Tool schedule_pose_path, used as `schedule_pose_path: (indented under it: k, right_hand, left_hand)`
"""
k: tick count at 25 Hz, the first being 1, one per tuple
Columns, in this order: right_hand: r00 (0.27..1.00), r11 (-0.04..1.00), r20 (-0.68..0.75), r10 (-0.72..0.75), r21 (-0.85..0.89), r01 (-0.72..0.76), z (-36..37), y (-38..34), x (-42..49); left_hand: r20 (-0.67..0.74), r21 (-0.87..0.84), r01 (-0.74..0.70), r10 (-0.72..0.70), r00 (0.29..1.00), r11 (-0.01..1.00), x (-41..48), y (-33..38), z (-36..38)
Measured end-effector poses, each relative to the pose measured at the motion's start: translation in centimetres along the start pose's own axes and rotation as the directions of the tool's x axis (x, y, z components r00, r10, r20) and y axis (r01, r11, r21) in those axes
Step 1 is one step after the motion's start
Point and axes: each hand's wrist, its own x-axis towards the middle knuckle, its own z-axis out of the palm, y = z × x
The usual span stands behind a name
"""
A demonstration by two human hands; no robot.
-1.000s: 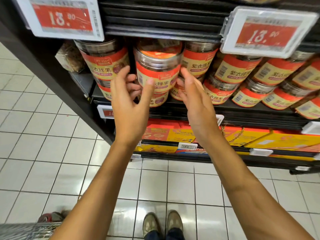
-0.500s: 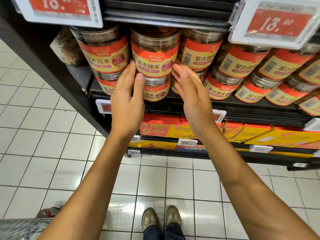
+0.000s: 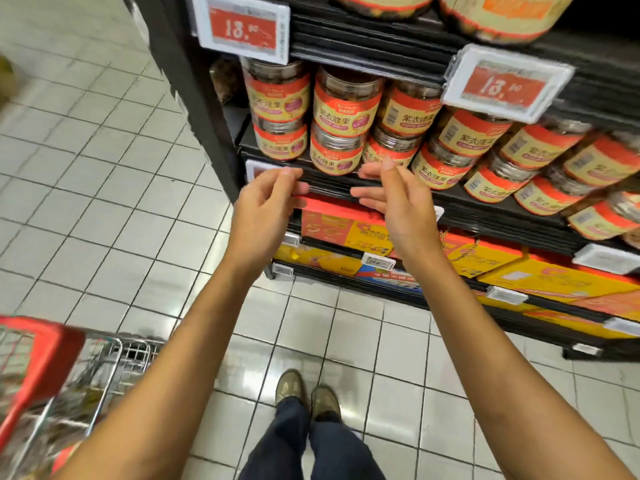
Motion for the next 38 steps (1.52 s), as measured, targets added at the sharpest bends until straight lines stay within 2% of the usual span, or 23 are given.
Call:
schedule_pose_path:
  k: [2, 5, 9, 11, 14, 16, 18, 21, 24, 27, 29, 32, 34, 37, 38]
  right_hand:
    - [0.998, 1.0, 0.067, 0.0, -0.031, 0.002, -0.2, -1.2, -1.9]
    - [0.968, 0.998, 0.252, 0.003, -0.062, 0.013, 1.5, -2.3, -6.0]
    - [0.845, 0.999, 0.534, 0.04, -0.022, -0.034, 7.3, -2.7, -12.6]
    - [0.736, 0.999, 0.676, 0.038, 0.0, -0.052, 11.1, -3.2, -16.2]
    - [0.5, 0.998, 0.866, -0.017, 0.048, -0.05, 18.2, -5.0, -22.7]
    - [0.352, 0.994, 0.932, -0.091, 0.104, -0.019, 23.0, -6.1, -27.8]
    - [0.246, 0.993, 0.963, -0.11, 0.118, -0.017, 27.4, -6.8, -32.6]
    - [0.186, 0.996, 0.978, -0.089, 0.088, 0.013, 33.5, -6.3, -39.7]
    - [0.147, 0.999, 0.989, 0.019, -0.024, 0.032, 38.5, -5.1, -45.4]
    - [0.076, 0.979, 0.985, 0.153, -0.161, 0.123, 42.9, -2.9, -48.6]
    - [0.065, 0.941, 0.96, 0.273, -0.28, 0.189, 46.4, -0.3, -49.4]
    - [0.095, 0.841, 0.895, 0.436, -0.443, 0.312, 52.6, 4.9, -49.0]
    - [0.158, 0.753, 0.862, 0.482, -0.5, 0.427, 56.8, 9.0, -47.9]
    - [0.32, 0.642, 0.818, 0.478, -0.574, 0.508, 63.6, 16.0, -46.1]
    - [0.343, 0.625, 0.818, 0.461, -0.574, 0.528, 65.7, 18.4, -45.8]
  left_hand:
    - [-0.007, -0.027, 0.036, -0.036, 0.999, 0.999, -3.5, 1.4, -1.4]
    - [-0.152, -0.121, 0.115, -0.133, 0.979, 0.986, -10.9, 2.5, -4.9]
    - [-0.413, -0.252, 0.141, -0.238, 0.879, 0.957, -22.0, 1.3, -10.9]
    - [-0.58, -0.321, 0.093, -0.273, 0.768, 0.943, -27.5, 0.5, -14.1]
    - [-0.801, -0.398, -0.047, -0.322, 0.505, 0.916, -35.3, -0.7, -19.5]
    - [-0.864, -0.42, -0.123, -0.355, 0.358, 0.899, -39.9, -1.8, -23.1]
    - [-0.881, -0.429, -0.144, -0.379, 0.282, 0.892, -43.4, -2.9, -26.7]
    - [-0.876, -0.453, -0.152, -0.406, 0.259, 0.879, -47.9, -4.5, -32.5]
    - [-0.855, -0.492, -0.119, -0.453, 0.251, 0.863, -51.9, -6.3, -38.3]
    - [-0.79, -0.569, -0.003, -0.546, 0.28, 0.822, -53.5, -9.2, -43.7]
    - [-0.743, -0.581, 0.15, -0.597, 0.303, 0.8, -53.1, -12.2, -47.4]
    - [-0.678, -0.554, 0.374, -0.664, 0.315, 0.744, -52.2, -18.0, -52.4]
    - [-0.626, -0.567, 0.478, -0.728, 0.28, 0.671, -51.8, -22.4, -54.7]
    - [-0.612, -0.583, 0.49, -0.747, 0.261, 0.648, -49.1, -29.4, -57.6]
    - [-0.608, -0.6, 0.491, -0.759, 0.233, 0.632, -47.4, -31.7, -58.4]
